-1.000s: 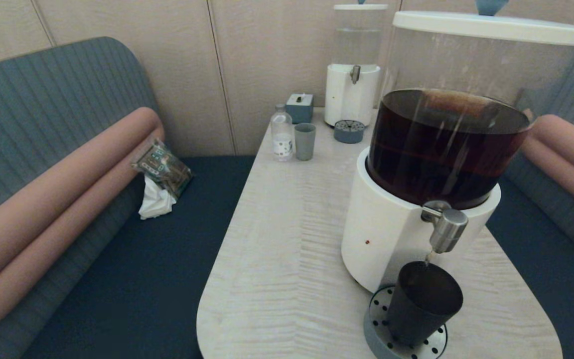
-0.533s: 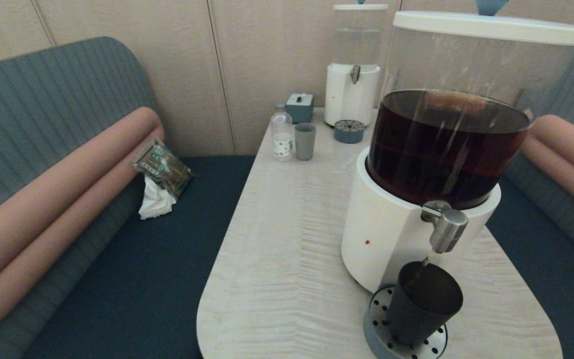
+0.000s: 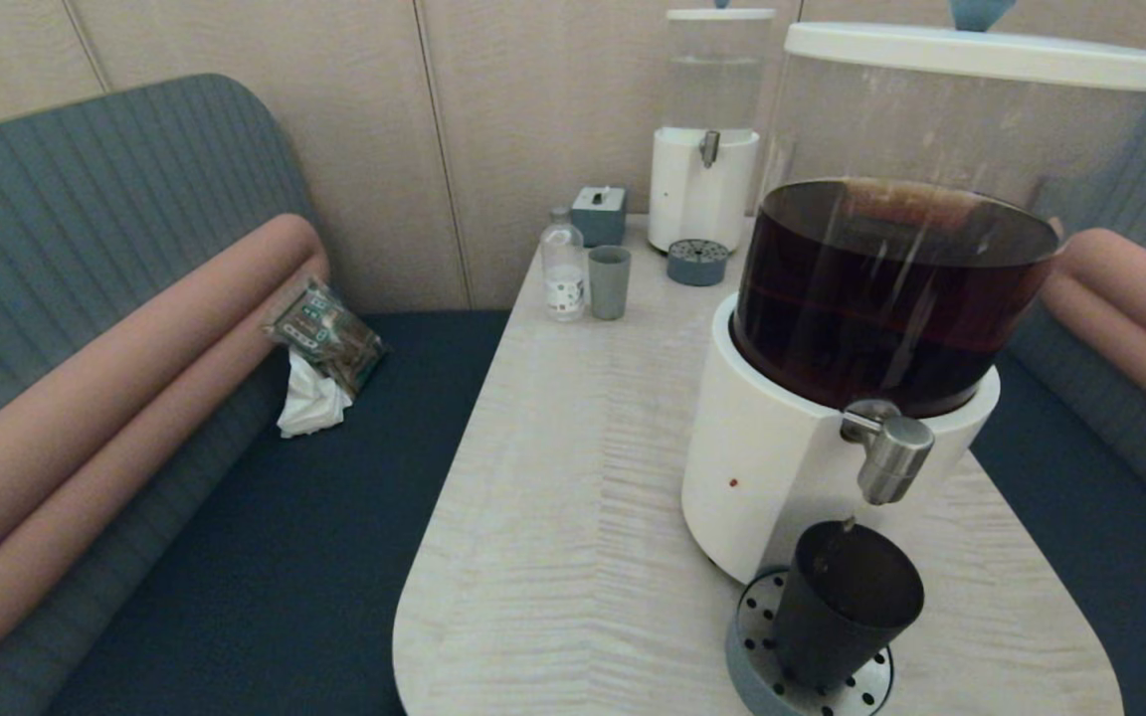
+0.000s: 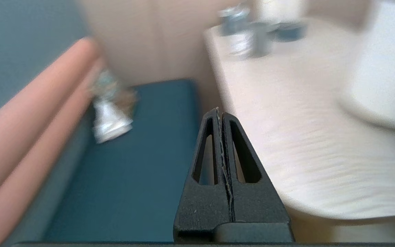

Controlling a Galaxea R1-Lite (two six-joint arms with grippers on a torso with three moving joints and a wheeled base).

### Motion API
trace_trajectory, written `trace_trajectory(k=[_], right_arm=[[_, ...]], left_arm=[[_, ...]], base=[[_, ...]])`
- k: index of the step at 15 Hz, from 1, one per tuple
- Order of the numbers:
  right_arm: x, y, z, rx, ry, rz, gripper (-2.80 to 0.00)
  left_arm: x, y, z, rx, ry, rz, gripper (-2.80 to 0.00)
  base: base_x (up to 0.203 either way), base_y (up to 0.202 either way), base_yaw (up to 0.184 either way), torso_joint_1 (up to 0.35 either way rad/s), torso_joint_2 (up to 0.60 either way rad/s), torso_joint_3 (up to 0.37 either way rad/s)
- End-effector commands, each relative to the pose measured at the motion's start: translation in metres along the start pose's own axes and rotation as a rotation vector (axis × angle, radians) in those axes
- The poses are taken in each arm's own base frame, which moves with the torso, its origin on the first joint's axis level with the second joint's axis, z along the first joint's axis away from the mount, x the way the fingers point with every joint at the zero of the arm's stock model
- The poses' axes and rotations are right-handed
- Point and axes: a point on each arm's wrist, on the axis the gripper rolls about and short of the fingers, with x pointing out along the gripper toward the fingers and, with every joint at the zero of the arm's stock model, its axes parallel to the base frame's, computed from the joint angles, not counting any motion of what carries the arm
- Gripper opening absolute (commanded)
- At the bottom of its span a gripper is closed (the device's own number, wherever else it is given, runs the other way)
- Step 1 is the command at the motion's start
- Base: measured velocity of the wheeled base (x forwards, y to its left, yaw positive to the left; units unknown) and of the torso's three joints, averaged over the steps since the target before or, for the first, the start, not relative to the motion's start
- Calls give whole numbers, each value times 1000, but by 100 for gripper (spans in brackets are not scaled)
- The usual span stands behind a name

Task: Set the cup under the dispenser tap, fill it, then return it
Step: Turn off the faucet

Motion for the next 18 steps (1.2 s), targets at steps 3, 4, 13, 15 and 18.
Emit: trace_trajectory(k=[3,4,13,15,18], right_arm=[[0,0,-1,-1,3,0,-280],[0,0,-1,-1,3,0,-280],[0,0,0,-1,2,0,-280],[0,0,0,-1,2,0,-280],[0,0,0,-1,2,0,-280]], left_arm=[[74,15,61,-84,177,-162,-280],[95,18,69,-111,216,-236,-280],[229,8,47,-251,412,-911,-280],[250,-6,38,-202,417,-988,-280],[278,-28,29,77,384,-946,-280]], base=[[0,0,0,0,0,0],[0,0,0,0,0,0],[0,0,0,0,0,0],[0,0,0,0,0,0],[0,0,0,0,0,0]])
